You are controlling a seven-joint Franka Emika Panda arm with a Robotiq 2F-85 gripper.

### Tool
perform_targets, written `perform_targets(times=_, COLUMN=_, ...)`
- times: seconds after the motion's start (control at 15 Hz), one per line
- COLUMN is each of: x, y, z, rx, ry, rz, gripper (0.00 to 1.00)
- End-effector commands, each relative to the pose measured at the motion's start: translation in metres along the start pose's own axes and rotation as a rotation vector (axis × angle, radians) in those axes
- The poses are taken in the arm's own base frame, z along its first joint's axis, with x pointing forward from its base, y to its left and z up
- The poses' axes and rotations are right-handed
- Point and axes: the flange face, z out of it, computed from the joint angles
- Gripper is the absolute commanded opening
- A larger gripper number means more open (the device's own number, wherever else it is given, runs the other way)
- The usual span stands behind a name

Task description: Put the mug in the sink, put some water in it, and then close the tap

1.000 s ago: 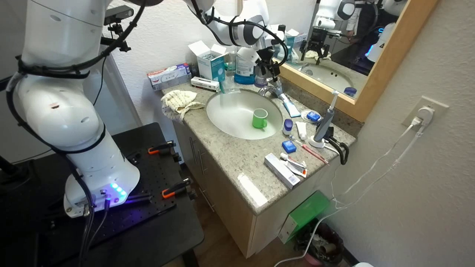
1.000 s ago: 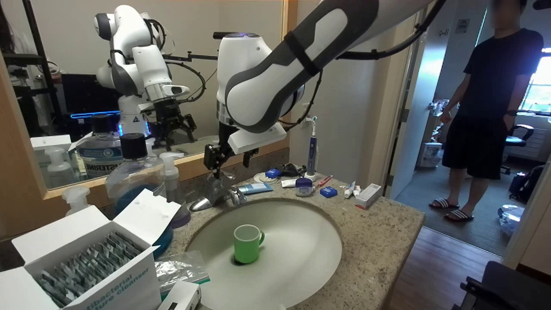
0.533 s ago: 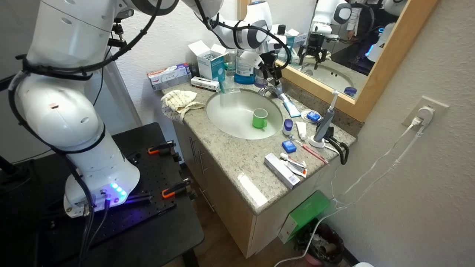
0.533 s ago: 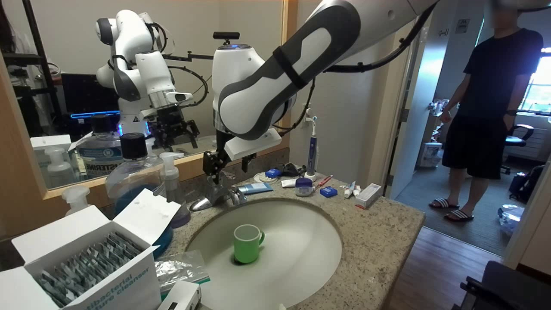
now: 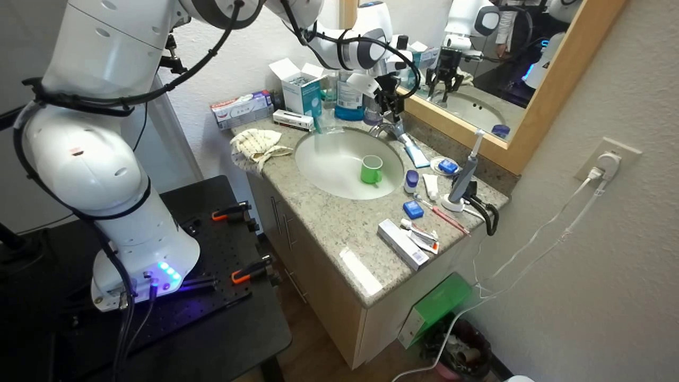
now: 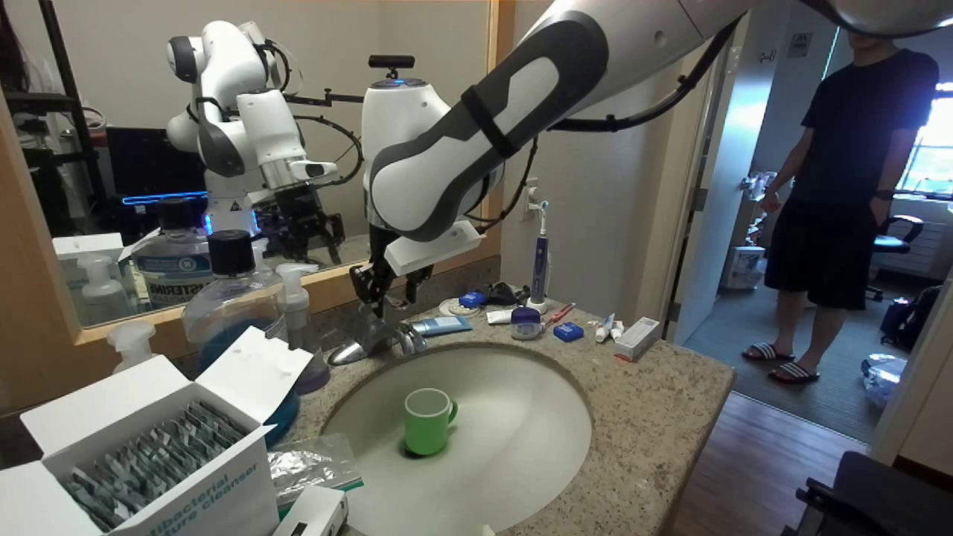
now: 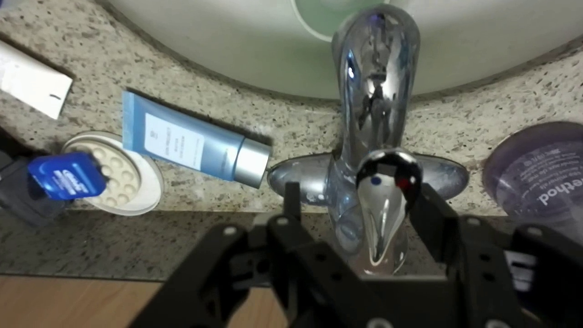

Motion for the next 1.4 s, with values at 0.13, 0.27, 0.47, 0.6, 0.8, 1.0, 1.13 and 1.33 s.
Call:
perform_targets(times=0.13, x=0.009, y=0.001, z=-0.004, rx=0.013, ry=-0.017, rz=-0.01, gripper=0.4)
perform_targets(times=0.27, x=0.01, y=0.0, z=-0.007, rx=0.01, ry=-0.013, rz=-0.011, gripper=0.33)
perform_targets(times=0.47, x=0.011, y=-0.002, z=-0.012, rx=0.015, ry=-0.003, rz=-0.012, gripper=0.11)
perform_targets(times=0.6, x=0.011, y=-0.005, z=-0.013, rx=0.017, ry=-0.001, rz=-0.015, gripper=0.0)
perform_targets(times=0.8, x=0.01, y=-0.004, z=-0.016, rx=0.015, ry=0.007, rz=-0.023, gripper=0.05)
perform_targets(times=1.0, x=0.01, y=-0.002, z=-0.024, rx=0.012, ry=0.022, rz=-0.019, gripper=0.05)
perform_targets(times=1.13, x=0.009, y=0.001, z=-0.032, rx=0.018, ry=0.041, rz=-0.012, gripper=0.05)
perform_targets(times=1.33, x=0.008, y=0.003, z=-0.041, rx=0.03, ry=0.067, rz=-0.005, gripper=0.47)
